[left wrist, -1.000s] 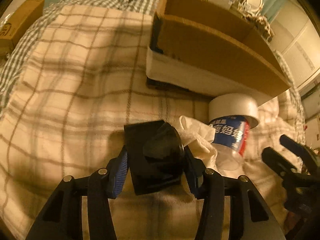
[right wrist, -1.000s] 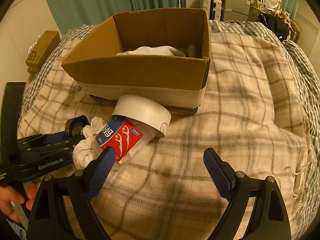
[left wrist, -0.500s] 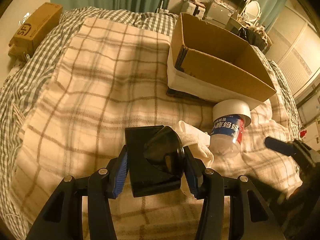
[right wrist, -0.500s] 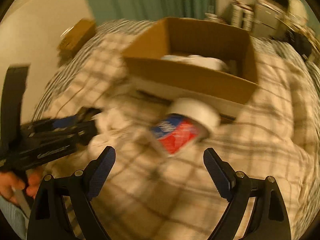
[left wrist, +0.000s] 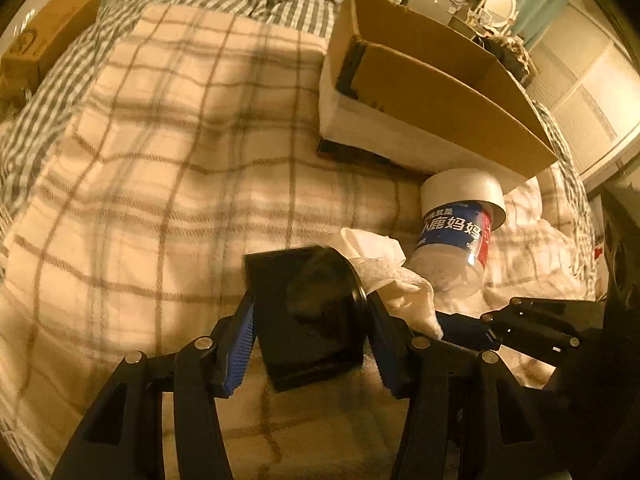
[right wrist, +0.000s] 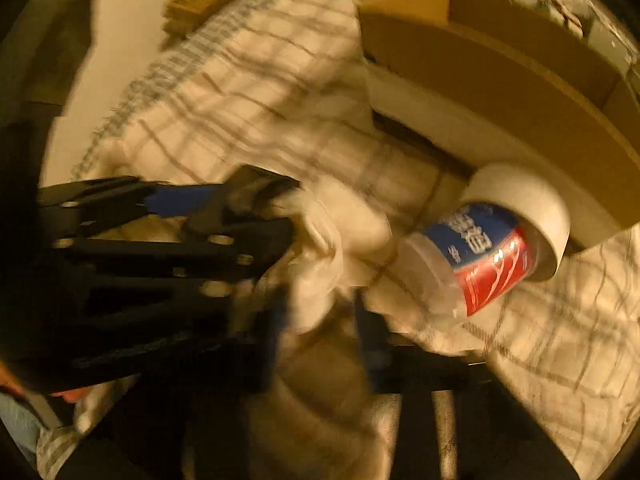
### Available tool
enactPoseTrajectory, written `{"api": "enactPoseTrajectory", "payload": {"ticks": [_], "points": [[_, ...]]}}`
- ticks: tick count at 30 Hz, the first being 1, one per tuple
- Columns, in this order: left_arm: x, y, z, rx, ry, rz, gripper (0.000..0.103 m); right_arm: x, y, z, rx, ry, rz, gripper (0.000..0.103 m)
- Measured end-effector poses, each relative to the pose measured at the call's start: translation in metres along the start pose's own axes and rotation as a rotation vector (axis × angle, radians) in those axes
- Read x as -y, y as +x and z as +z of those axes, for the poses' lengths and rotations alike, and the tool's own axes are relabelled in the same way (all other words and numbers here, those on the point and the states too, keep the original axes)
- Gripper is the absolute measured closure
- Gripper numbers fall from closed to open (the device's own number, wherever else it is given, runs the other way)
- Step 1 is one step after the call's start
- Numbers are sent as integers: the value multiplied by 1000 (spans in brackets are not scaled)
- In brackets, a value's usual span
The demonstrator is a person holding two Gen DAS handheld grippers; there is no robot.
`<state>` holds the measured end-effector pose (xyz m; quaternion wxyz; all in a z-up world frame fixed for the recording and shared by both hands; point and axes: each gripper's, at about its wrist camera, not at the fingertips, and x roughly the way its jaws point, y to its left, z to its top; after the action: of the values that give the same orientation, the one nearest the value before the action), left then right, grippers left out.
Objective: Organize objects
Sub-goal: 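Grasp the white lace cloth with the right tool while the left tool holds the black pouch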
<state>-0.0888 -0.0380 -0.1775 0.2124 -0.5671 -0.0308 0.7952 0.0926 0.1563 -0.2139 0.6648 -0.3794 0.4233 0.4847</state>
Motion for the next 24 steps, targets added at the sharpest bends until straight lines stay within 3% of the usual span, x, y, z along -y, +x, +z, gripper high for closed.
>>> {"api": "enactPoseTrajectory", "payload": {"ticks": [3, 6, 13, 16, 19, 24], "points": [[-4, 1, -2, -13, -19, -9, 40, 4, -7, -2, 25, 20, -40, 91], [1, 0, -4, -21, 0, -18, 38, 9, -16, -4, 51, 32, -119, 93], [0, -4, -7, -12, -1, -52, 38, 28, -45, -9, 107, 90, -190, 97], [2, -9, -9, -1, 4, -31, 38, 36, -60, -14, 129, 114, -225, 99], [2, -13, -11, 0, 6, -49, 38, 43, -69, -17, 147, 137, -222, 99], [-3, -11, -8, 6, -28, -15, 38, 48, -87, -23, 186, 155, -237, 99]]}}
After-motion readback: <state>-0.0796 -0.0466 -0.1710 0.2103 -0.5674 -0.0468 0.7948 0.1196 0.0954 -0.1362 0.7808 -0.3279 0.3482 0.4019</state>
